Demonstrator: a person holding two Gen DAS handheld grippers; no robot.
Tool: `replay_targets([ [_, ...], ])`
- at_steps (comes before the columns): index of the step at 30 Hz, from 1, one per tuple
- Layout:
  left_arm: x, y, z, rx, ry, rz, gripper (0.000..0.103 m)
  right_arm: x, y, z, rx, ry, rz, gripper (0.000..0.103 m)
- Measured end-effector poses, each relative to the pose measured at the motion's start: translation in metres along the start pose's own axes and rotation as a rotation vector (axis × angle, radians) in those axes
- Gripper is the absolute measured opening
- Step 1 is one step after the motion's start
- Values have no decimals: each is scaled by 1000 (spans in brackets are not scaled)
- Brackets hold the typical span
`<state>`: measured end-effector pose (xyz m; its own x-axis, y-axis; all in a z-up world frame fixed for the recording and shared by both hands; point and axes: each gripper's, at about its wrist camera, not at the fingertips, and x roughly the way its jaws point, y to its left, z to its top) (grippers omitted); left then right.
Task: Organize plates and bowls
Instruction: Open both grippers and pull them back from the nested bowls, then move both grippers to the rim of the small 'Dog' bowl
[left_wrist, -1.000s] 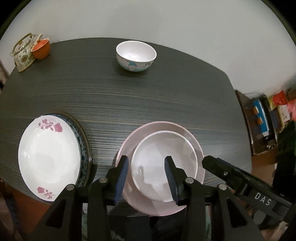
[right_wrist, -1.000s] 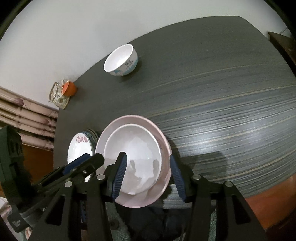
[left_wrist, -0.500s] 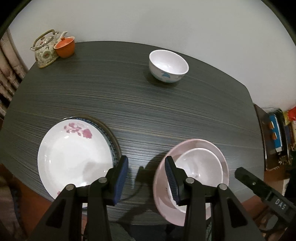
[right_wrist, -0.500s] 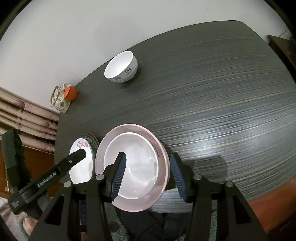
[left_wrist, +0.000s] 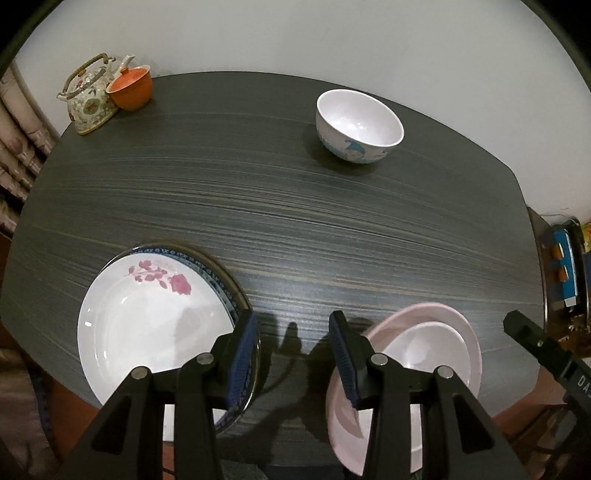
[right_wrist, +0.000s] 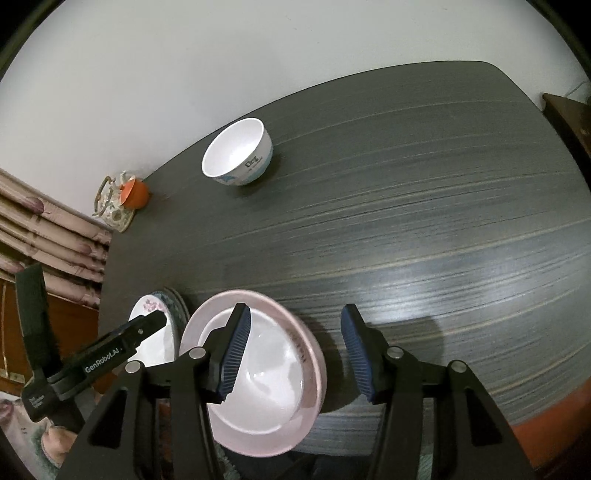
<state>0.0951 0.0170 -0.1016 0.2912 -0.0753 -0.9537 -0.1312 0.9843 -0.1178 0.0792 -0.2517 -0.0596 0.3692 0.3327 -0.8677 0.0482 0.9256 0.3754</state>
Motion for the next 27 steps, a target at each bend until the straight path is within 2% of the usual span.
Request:
replay_targets([
  [9,20,2,28,-10,30,-15,42,21,7,34,-65,17,-14,50],
  [14,31,13,54,-62,33,-60,42,30,11,58,-88,5,-7,50],
  [19,42,27,83,-109,16,-46,42,39,22,84,-147,-23,-2,50],
  [27,53,30,136,-155,-6,-147,42,72,33,128,-159,10,16,53],
])
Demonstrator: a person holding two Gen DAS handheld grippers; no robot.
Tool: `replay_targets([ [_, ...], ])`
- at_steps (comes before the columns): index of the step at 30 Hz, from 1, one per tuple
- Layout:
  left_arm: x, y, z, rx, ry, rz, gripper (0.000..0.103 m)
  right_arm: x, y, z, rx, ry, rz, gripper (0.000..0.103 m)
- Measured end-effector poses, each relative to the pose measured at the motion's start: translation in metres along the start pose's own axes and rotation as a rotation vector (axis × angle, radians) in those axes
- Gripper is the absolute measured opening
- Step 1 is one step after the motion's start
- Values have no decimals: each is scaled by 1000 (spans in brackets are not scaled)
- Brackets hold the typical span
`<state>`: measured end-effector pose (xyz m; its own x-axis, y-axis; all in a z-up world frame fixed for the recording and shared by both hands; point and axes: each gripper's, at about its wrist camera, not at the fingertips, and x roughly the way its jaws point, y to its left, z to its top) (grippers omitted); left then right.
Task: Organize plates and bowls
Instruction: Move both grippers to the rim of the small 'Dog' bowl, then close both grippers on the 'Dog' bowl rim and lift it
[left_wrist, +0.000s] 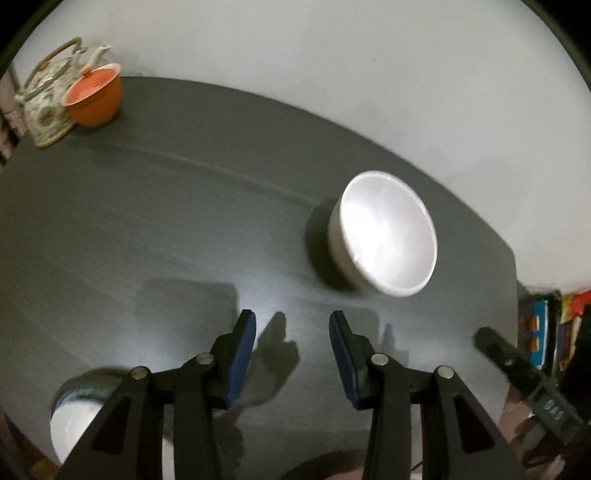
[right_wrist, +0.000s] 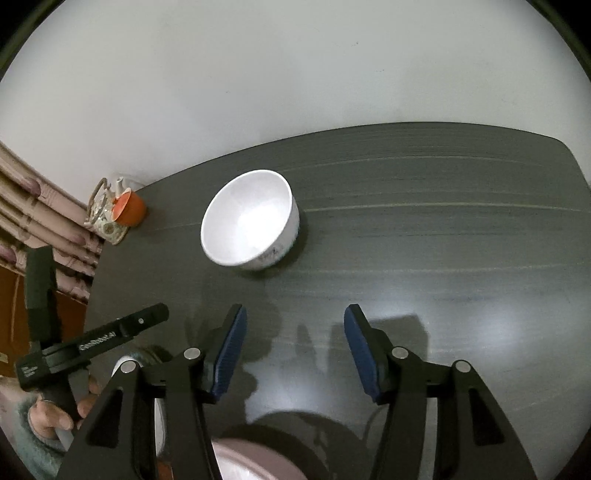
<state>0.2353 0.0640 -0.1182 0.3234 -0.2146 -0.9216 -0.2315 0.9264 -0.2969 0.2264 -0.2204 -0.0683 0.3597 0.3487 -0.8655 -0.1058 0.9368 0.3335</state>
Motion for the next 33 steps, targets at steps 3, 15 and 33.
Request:
replay_targets([
  [3,9,-3,18,-18,4,-11,42,15,2,15,8,9,-9,53],
  [15,54,-18,48,-56,72,-54,42,69,-2,55,16,63,-34,53],
  [33,80,-52,41,42,92,-9,19,94,1,48,1,127,15,25],
])
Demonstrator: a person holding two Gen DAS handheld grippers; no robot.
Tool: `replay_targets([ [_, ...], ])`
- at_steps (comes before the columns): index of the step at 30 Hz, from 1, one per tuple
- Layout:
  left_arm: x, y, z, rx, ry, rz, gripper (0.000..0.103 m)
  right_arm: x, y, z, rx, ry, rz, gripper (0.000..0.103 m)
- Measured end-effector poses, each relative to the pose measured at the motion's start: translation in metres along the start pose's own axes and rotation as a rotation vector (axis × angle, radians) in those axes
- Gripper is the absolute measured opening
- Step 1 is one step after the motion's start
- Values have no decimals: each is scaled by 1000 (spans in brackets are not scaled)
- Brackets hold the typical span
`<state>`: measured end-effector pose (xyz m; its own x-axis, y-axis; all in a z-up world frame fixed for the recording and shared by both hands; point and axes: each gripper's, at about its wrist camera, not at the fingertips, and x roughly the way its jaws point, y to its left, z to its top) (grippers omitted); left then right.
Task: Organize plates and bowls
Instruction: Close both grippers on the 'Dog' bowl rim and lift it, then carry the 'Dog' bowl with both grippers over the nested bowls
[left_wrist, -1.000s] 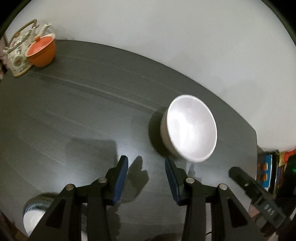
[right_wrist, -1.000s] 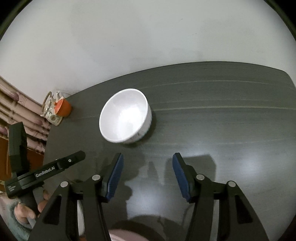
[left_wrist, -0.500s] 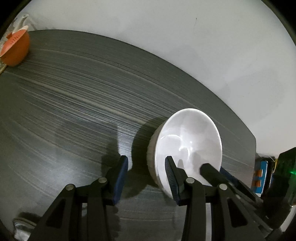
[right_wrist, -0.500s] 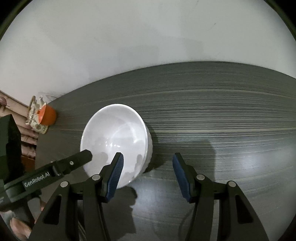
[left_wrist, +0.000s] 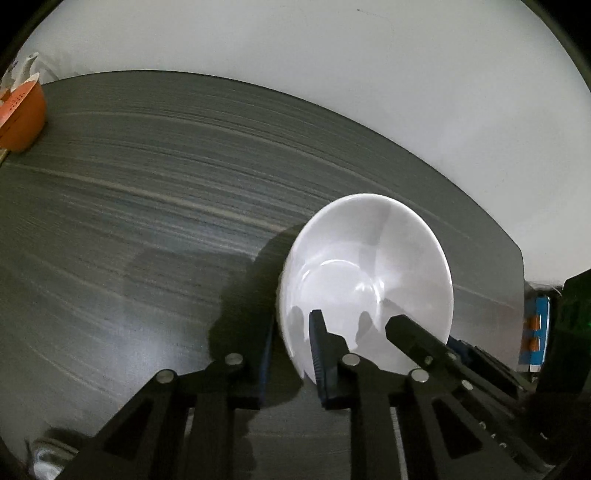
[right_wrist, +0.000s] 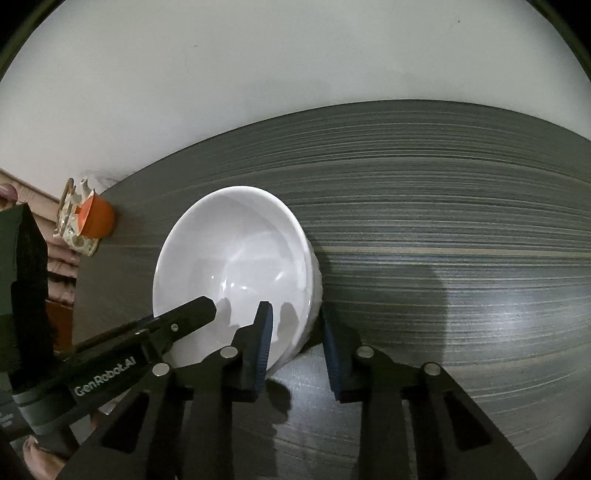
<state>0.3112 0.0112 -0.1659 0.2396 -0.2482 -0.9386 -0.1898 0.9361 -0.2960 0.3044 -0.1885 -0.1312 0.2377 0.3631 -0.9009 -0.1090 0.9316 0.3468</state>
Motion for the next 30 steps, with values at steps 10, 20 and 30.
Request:
replay_targets([
  [10,-43,-27,-20,54,-32,12,19,-43,10,-20,14,-41,19,25],
  [20,-91,-58,-71,94,-70,6,19,-119,16,-65,-2,-114,11,25],
  [30,-117,-74,-139,101,-75,-7,19,-167,32,-135,31,-140,11,27],
])
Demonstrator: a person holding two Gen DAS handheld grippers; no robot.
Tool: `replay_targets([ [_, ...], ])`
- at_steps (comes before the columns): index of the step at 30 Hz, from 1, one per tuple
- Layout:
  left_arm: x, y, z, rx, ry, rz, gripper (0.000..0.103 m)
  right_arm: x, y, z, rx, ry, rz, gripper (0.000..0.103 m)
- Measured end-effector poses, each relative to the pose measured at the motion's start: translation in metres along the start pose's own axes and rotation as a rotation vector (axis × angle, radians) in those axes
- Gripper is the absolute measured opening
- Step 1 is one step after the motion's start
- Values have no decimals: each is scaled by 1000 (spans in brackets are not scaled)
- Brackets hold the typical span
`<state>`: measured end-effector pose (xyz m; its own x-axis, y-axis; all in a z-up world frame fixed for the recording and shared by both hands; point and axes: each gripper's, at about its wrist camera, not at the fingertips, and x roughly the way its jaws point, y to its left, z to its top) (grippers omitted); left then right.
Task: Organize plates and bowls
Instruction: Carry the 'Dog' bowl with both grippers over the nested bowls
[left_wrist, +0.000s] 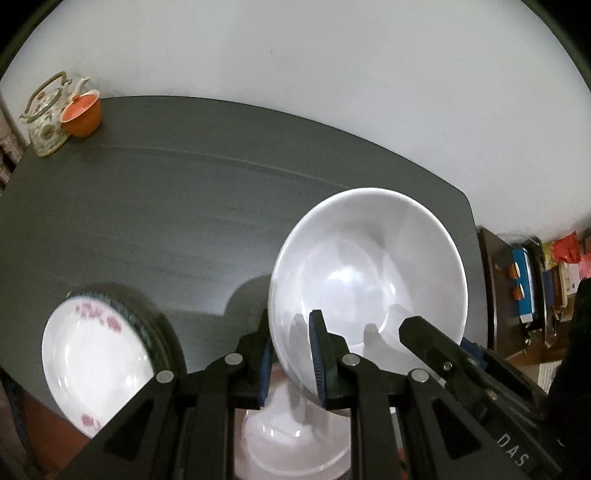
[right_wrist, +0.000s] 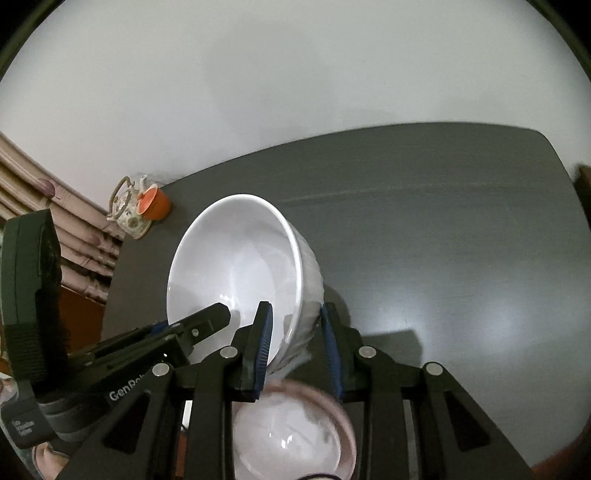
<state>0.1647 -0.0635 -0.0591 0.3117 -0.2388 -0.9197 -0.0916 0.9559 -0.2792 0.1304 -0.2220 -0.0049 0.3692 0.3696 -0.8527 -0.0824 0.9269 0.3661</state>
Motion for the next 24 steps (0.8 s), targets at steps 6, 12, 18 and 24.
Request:
replay_targets([
  [6,-11,0,-39,-1,7,-5,19,-18,6,-42,22,5,4,27],
  [12,-14,8,-80,-2,46,-1,19,-13,6,-74,49,34,14,28],
  [18,0,9,-101,-6,86,13,19,-5,1,-97,66,66,1,28],
  [24,13,3,-108,2,105,35,19,4,-4,-110,82,91,2,28],
])
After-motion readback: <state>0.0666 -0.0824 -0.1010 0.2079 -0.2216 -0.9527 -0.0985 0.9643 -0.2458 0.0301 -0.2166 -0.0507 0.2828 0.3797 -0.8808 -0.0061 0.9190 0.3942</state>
